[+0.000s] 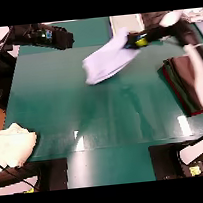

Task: Fold the shirts.

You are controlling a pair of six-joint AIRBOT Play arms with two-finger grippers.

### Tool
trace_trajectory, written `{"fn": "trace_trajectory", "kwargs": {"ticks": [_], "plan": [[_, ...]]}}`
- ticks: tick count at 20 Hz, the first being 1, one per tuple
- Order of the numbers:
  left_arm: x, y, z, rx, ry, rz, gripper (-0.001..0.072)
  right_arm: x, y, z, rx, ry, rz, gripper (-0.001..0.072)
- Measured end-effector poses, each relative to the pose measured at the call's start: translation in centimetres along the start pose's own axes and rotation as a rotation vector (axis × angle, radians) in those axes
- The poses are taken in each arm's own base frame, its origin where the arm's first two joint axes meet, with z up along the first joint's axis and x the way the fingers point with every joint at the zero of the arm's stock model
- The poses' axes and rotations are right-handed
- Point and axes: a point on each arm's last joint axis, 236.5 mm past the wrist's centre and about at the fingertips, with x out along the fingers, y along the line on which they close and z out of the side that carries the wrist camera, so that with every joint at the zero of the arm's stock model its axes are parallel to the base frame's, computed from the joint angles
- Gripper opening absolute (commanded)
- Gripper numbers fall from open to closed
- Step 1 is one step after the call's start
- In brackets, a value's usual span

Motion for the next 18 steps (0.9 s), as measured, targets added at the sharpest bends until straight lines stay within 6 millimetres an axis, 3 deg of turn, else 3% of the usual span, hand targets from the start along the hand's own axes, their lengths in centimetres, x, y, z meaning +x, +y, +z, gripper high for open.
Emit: {"fn": "trace_trajectory", "kwargs": {"ticks": [3,5,7,9,13,18], "plan": [[0.1,-0.7,0.2,0.01,-0.012,-0.011,0.0029,-8.5,-9.0,1.3,0.113,-0.111,-0.167,0.0019],[0.1,-1.0,0.7,0.008,-0.03,-0.018,0.0029,-13.0,-14.0,0.6,0.196,-0.167,-0.257,0.0019],[0.1,-1.4,1.2,-0.003,-0.051,-0.031,0.0029,-16.6,-18.0,-0.3,0.27,-0.217,-0.326,0.0018],[0.1,-1.8,1.5,-0.013,-0.066,-0.048,0.0029,-18.9,-20.8,-1.4,0.328,-0.243,-0.372,0.0019],[0.1,-2.3,1.8,-0.028,-0.079,-0.068,0.0029,-22.3,-22.5,-0.9,0.347,-0.31,-0.421,0.0019],[0.0,-2.5,1.9,-0.034,-0.082,-0.078,0.0029,-27.4,-19.7,3.7,0.24,-0.443,-0.451,0.0019]]}}
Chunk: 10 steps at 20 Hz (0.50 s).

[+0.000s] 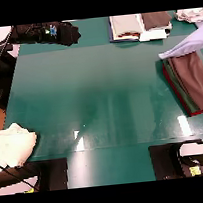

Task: Fold the shirts.

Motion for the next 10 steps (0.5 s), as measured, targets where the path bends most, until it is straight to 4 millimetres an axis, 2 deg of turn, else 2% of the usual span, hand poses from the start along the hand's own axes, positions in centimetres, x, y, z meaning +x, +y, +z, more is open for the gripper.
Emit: {"fn": "trace_trajectory", "kwargs": {"ticks": [2,4,7,10], "plan": [[0.0,0.0,0.0,-0.002,0.001,-0.002,0.003,-1.6,1.2,1.6,-0.031,-0.035,0.01,0.0019],[0.0,-0.1,-0.2,-0.002,0.009,-0.003,0.0029,-3.0,1.9,2.3,-0.052,-0.046,0.015,0.0018],[0.0,-0.1,-0.6,-0.003,0.026,-0.006,0.003,-4.5,1.7,1.6,-0.051,-0.028,0.004,0.0019],[0.0,-0.2,-1.0,-0.002,0.042,-0.007,0.003,-5.6,-0.1,-0.9,-0.023,0.022,-0.043,0.0019]]}}
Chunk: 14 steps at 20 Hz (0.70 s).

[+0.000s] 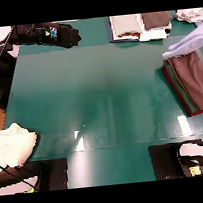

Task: Fold the shirts.

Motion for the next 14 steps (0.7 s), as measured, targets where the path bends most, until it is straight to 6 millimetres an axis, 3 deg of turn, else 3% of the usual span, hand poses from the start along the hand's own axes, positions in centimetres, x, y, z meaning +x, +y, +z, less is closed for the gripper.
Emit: {"fn": "trace_trajectory", "kwargs": {"ticks": [4,8,9,11,12,14], "plan": [[0.0,0.0,-0.2,0.001,0.01,0.0,0.003,-1.5,-3.9,-5.5,0.052,0.088,-0.114,0.0019],[0.0,0.0,-0.4,0.003,0.016,-0.001,0.003,-3.1,-8.0,-13.4,0.119,0.205,-0.243,0.0022],[0.0,0.0,-0.4,0.003,0.018,-0.001,0.003,-3.5,-8.8,-15.2,0.137,0.229,-0.267,0.0085],[0.0,0.0,-0.5,0.003,0.022,-0.001,0.003,-4.2,-10.5,-18.5,0.169,0.27,-0.323,0.0451],[0.0,0.0,-0.6,0.004,0.026,-0.002,0.0029,-4.5,-11.3,-20.1,0.185,0.29,-0.348,0.0522],[0.0,-0.1,-0.8,0.007,0.035,-0.002,0.003,-5.3,-12.6,-22.1,0.219,0.315,-0.391,0.0528]]}}
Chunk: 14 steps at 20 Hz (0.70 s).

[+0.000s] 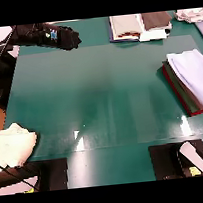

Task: Fold the shirts.

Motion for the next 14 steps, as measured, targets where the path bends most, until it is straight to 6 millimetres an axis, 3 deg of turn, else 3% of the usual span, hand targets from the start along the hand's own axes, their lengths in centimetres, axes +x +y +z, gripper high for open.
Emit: {"fn": "trace_trajectory", "kwargs": {"ticks": [2,4,6,8,10,12,14], "plan": [[0.0,0.0,-0.1,0.001,0.005,0.0,0.003,-0.3,-1.3,-1.0,0.028,0.019,-0.028,0.0528],[0.0,0.0,-0.3,0.002,0.013,-0.001,0.003,-1.3,-1.4,-0.6,0.046,0.005,-0.03,0.0527],[0.0,0.0,-0.5,0.004,0.021,-0.002,0.003,-2.9,1.0,1.0,0.032,-0.046,0.038,0.0527],[0.0,0.0,-0.6,0.004,0.024,-0.002,0.003,-4.7,5.9,2.5,-0.025,-0.098,0.172,0.0527],[0.0,0.0,-0.6,0.005,0.026,-0.001,0.003,-6.9,12.2,3.2,-0.125,-0.141,0.327,0.0527],[0.0,0.0,-0.6,0.005,0.026,0.0,0.003,-8.9,18.4,2.6,-0.247,-0.17,0.463,0.0526],[0.0,0.0,-0.4,0.005,0.017,0.001,0.003,-10.6,24.1,0.8,-0.367,-0.173,0.588,0.0506]]}}
